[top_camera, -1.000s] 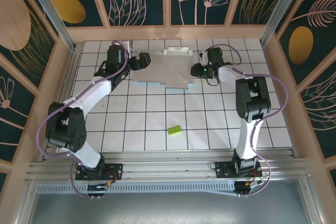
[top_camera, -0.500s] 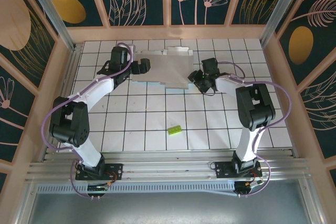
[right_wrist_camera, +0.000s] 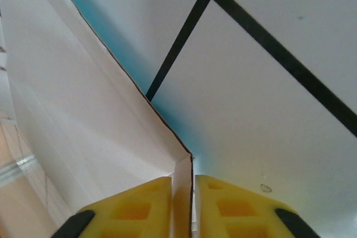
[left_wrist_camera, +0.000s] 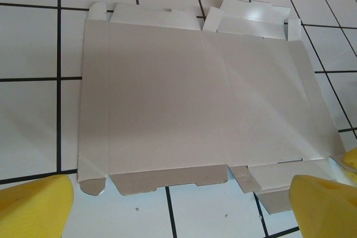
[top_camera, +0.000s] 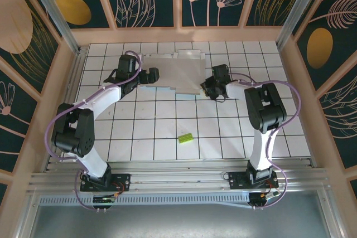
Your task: Fold the paper box
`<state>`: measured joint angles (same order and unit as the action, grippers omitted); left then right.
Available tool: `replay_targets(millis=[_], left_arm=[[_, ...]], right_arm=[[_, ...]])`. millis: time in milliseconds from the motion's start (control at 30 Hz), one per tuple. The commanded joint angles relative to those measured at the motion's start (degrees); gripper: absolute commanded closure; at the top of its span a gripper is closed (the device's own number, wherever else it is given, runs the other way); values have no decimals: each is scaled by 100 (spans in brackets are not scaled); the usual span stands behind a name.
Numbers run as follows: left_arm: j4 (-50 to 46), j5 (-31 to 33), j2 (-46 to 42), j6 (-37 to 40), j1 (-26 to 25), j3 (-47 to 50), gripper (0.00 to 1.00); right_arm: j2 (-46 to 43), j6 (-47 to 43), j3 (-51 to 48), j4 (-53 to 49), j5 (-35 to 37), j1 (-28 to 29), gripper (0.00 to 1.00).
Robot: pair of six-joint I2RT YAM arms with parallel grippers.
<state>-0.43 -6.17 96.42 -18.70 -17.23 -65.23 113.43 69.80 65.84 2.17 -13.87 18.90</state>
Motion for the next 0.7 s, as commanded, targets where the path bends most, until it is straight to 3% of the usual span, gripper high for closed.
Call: replay_targets(millis=[0,67,200,400,500,667], left_arm=[[152,-123,-132,-87,10,28,1],[187,-218,-157,-56,12,28,1],[313,-497,-203,116,14,-19,1],[621,-1081,-198,637,15,-348,1],[798,-1451,-176,1258,10,-521,1],[1330,-1895,-524,2914,16,-198,1]], right_arm=[[57,-116,-102,183,125,-72,92],[-40,-478,-98,161,236,-153,99],[-385,-2054,-54,170,602,-475,100],[-1138,-6578,135,182,25,-778,100],[-1402,-8287,218,-4,-26,-577,100],[-1555,-9917,476,-208,110,-196,100]])
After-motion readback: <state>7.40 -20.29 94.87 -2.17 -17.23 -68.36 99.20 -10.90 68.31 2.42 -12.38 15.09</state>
